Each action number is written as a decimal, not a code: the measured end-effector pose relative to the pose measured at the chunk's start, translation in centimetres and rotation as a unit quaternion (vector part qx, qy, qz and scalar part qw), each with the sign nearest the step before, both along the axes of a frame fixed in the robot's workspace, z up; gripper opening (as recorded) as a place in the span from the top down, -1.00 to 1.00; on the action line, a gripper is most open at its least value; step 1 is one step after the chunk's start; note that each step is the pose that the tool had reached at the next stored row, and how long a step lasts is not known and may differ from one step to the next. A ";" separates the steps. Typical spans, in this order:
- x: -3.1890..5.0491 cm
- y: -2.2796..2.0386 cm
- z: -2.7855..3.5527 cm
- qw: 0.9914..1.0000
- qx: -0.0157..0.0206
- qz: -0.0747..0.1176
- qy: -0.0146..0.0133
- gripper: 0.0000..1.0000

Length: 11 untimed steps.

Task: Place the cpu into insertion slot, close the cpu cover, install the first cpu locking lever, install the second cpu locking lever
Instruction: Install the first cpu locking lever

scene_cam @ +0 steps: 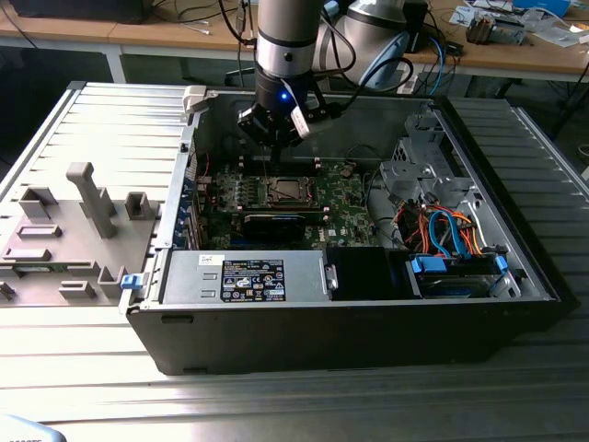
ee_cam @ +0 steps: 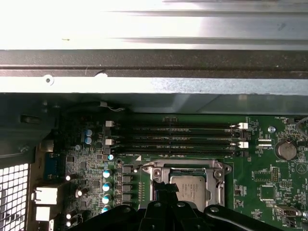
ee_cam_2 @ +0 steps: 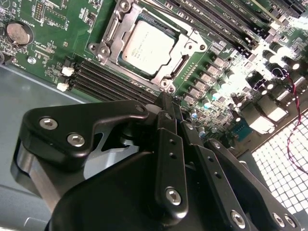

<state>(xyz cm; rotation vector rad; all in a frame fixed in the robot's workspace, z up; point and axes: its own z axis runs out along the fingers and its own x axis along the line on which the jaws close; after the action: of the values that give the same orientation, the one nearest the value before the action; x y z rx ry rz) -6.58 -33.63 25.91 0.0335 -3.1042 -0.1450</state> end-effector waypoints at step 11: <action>-0.04 0.00 0.00 1.000 0.002 0.000 0.000 0.79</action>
<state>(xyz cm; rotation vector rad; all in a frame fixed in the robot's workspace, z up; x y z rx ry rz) -6.61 -33.62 25.91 0.0334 -3.1039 -0.1521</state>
